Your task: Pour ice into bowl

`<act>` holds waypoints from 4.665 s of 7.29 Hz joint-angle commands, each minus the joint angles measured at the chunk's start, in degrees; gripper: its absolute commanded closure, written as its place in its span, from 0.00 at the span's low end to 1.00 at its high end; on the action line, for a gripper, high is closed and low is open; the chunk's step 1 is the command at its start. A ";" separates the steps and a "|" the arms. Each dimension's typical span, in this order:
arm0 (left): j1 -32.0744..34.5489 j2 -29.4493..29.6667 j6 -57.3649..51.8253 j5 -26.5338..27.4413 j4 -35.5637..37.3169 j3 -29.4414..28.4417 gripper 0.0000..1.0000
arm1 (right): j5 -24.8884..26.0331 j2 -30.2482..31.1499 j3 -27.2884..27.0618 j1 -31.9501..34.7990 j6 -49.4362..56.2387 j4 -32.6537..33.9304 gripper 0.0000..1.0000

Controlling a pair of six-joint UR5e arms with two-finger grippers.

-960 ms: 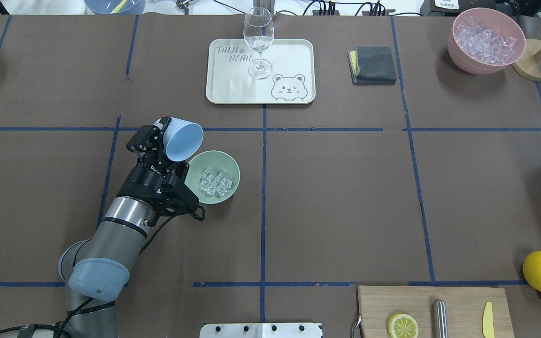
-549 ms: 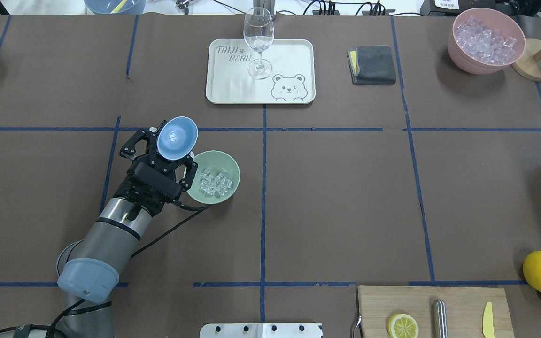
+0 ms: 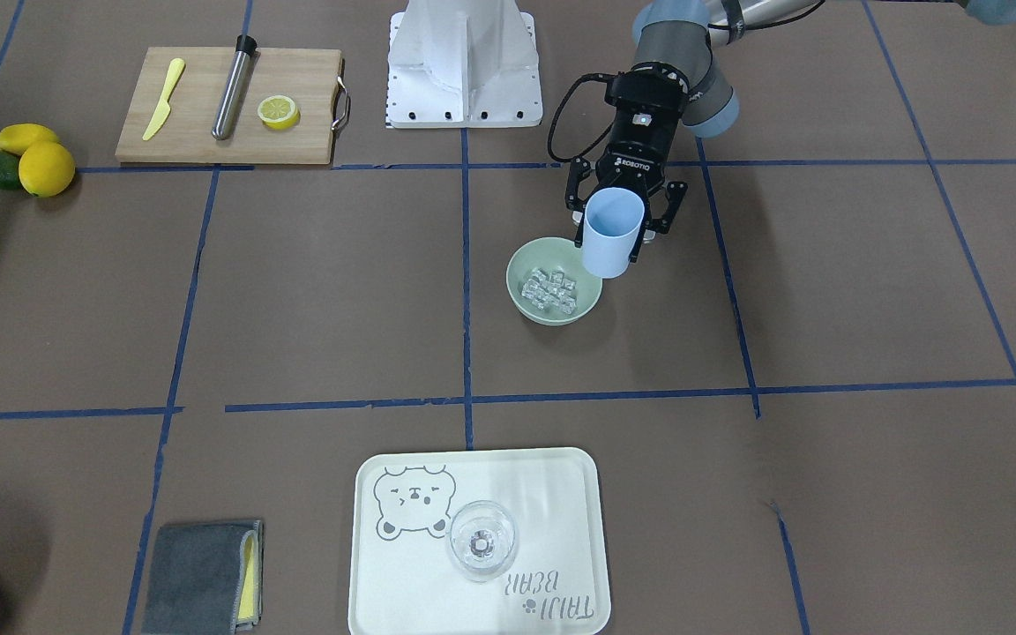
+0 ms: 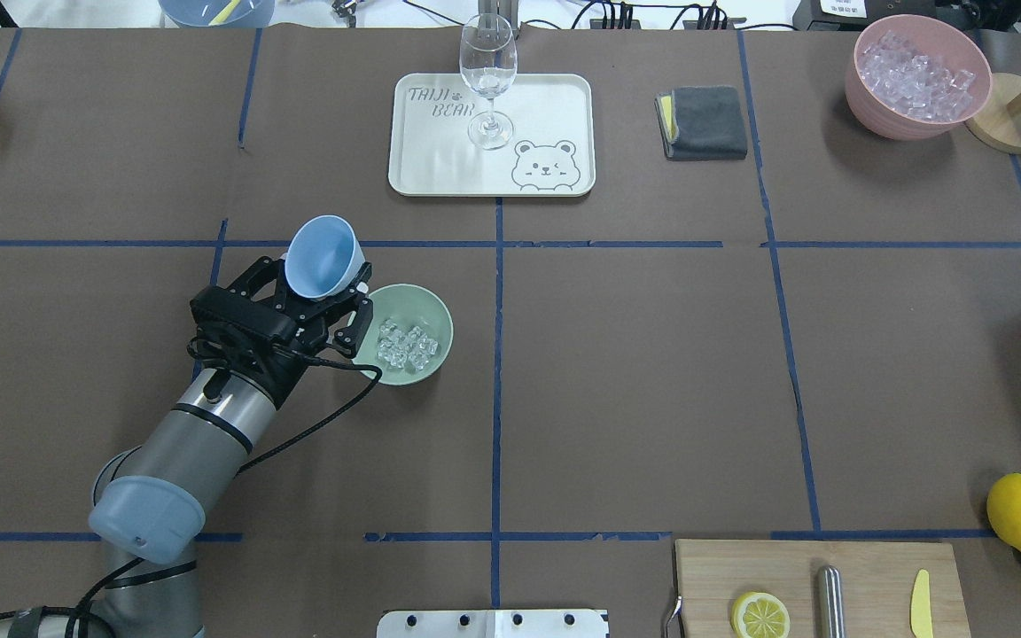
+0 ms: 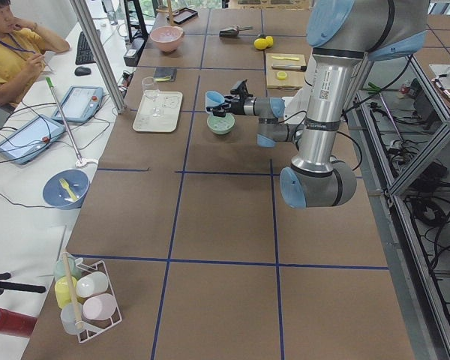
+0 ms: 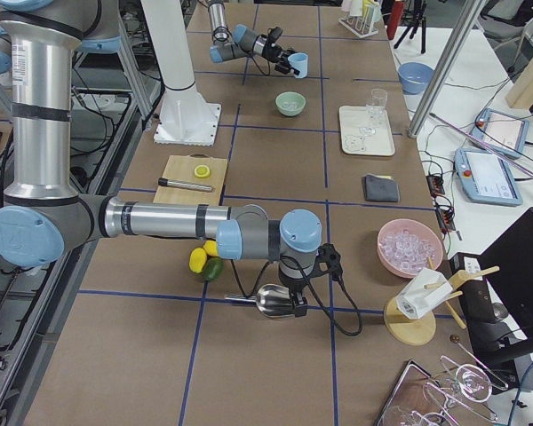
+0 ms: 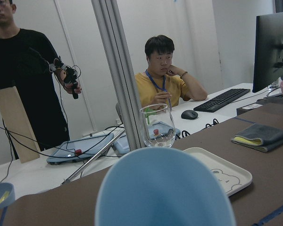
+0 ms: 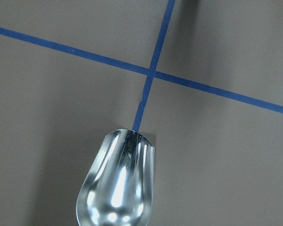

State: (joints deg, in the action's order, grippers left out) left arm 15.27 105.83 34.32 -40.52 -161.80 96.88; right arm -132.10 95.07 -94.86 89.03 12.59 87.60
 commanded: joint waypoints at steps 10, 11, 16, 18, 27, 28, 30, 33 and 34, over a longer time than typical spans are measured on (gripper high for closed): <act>22.43 -29.10 21.31 -19.99 -20.55 -11.26 1.00 | 0.09 0.20 -0.50 0.09 -0.28 -0.06 0.00; 22.26 -28.40 21.57 -16.65 -20.57 -12.23 1.00 | 0.09 0.12 -0.50 0.09 -0.28 0.02 0.00; 16.82 -24.09 21.66 -16.17 -19.60 -18.22 1.00 | 0.09 0.03 -0.50 0.18 -0.37 -0.06 0.00; 14.62 -24.09 21.66 -15.82 -19.60 -18.22 1.00 | 0.09 0.03 -1.03 0.53 -0.37 0.02 0.00; 11.71 -24.44 21.31 -15.56 -20.48 -17.61 0.00 | 0.09 -0.24 -1.03 0.88 -0.46 0.02 0.00; 11.71 -24.53 20.88 -15.47 -20.48 -17.08 0.00 | 0.09 -0.32 -1.03 0.88 -0.46 0.02 0.00; 11.88 -24.88 19.48 -16.26 -20.48 -14.37 0.00 | 0.09 -0.50 -1.03 0.88 -0.46 0.02 0.00; 13.98 -27.33 16.39 -25.02 -20.39 -10.76 0.00 | 0.00 -0.59 -1.03 0.88 -0.46 0.02 0.00; 16.87 -27.25 13.87 -27.75 -19.96 -10.58 0.00 | 0.00 -0.59 -1.03 0.88 -0.46 0.02 0.00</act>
State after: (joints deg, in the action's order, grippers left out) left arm 29.45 78.91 50.34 -64.75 -182.13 85.72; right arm -132.07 94.52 -95.89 89.91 12.13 87.63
